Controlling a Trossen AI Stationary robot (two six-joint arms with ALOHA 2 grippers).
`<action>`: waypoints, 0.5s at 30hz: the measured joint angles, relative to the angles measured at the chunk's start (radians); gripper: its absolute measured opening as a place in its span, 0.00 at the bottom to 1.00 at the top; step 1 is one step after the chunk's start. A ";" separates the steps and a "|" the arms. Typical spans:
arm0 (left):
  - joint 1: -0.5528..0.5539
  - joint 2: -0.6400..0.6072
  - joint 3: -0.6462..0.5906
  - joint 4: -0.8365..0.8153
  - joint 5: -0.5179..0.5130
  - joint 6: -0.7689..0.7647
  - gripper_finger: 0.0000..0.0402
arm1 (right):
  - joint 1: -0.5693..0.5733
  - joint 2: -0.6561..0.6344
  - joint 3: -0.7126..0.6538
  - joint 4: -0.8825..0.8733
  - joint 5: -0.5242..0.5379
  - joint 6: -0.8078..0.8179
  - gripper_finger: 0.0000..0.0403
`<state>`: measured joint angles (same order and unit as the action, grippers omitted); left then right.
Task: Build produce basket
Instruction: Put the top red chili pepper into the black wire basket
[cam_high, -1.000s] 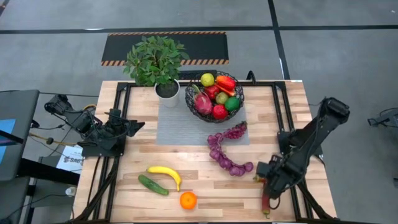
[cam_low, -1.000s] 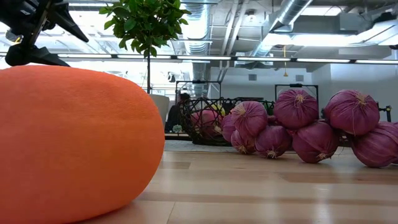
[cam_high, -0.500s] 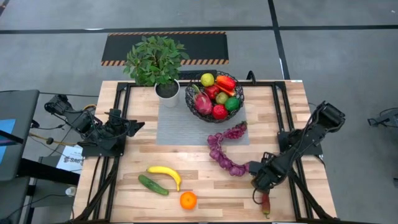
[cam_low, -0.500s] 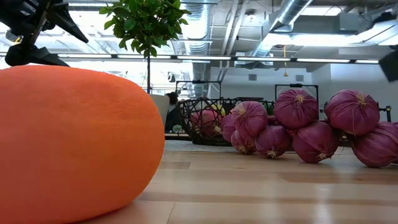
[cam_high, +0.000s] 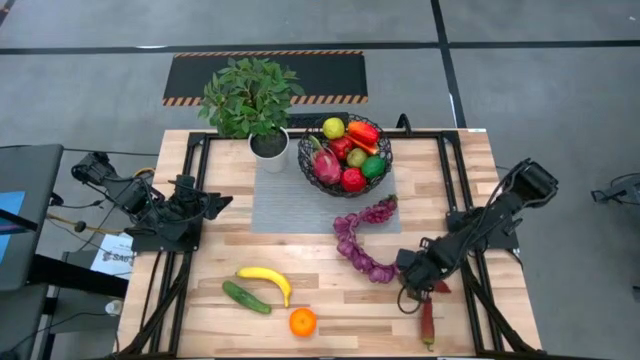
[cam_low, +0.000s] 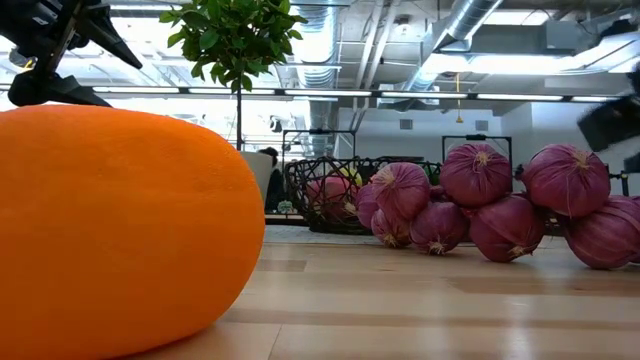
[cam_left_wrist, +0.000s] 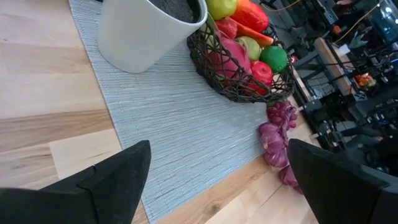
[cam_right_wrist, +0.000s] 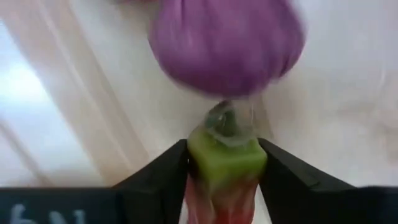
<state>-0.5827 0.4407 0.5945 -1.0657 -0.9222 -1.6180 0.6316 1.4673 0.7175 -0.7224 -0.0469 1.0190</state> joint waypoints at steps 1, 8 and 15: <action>0.000 0.000 0.000 0.000 0.000 0.000 0.91 | -0.009 -0.018 0.000 -0.010 0.000 -0.007 0.44; 0.000 0.000 0.000 0.000 0.000 0.000 0.91 | -0.116 -0.187 0.009 -0.065 0.005 -0.069 0.33; 0.000 0.000 0.000 -0.002 -0.004 0.000 0.91 | -0.345 -0.354 0.105 -0.108 0.061 -0.203 0.39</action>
<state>-0.5827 0.4404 0.5945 -1.0672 -0.9267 -1.6176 0.2868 1.1135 0.8230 -0.8305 0.0137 0.8159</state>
